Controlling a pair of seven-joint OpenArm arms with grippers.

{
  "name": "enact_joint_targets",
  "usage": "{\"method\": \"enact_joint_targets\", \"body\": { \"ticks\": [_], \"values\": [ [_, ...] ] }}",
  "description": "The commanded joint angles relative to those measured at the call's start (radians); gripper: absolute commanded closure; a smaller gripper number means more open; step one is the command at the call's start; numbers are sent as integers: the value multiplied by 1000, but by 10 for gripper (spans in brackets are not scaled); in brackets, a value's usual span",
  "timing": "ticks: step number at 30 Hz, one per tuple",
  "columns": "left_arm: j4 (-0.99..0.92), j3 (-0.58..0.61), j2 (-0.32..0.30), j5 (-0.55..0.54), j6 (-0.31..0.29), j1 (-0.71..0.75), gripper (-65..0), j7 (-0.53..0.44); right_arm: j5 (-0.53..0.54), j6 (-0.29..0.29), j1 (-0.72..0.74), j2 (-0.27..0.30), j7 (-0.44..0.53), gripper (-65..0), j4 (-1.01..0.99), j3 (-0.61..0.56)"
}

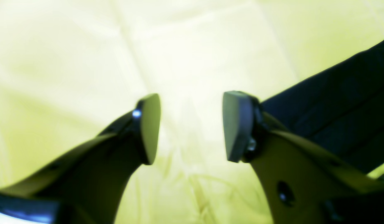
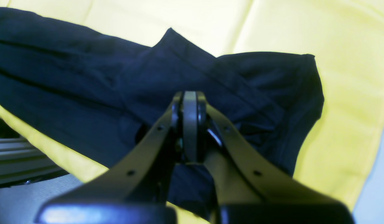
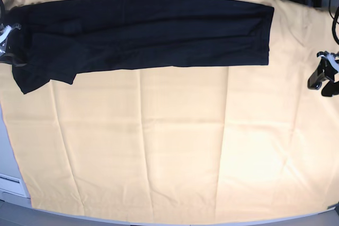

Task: Fold the T-shirt properly
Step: 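Open both grippers and lift them away from the folded shirt, then lower the left gripper onto the strip's end and grasp it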

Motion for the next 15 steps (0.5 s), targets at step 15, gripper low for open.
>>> {"method": "enact_joint_targets", "body": {
  "ticks": [15],
  "values": [
    [10, -122, 229, -5, 36, 275, -408, -28, -30, 1, 5, 23, 18, 0, 11, 12]
  ]
}}
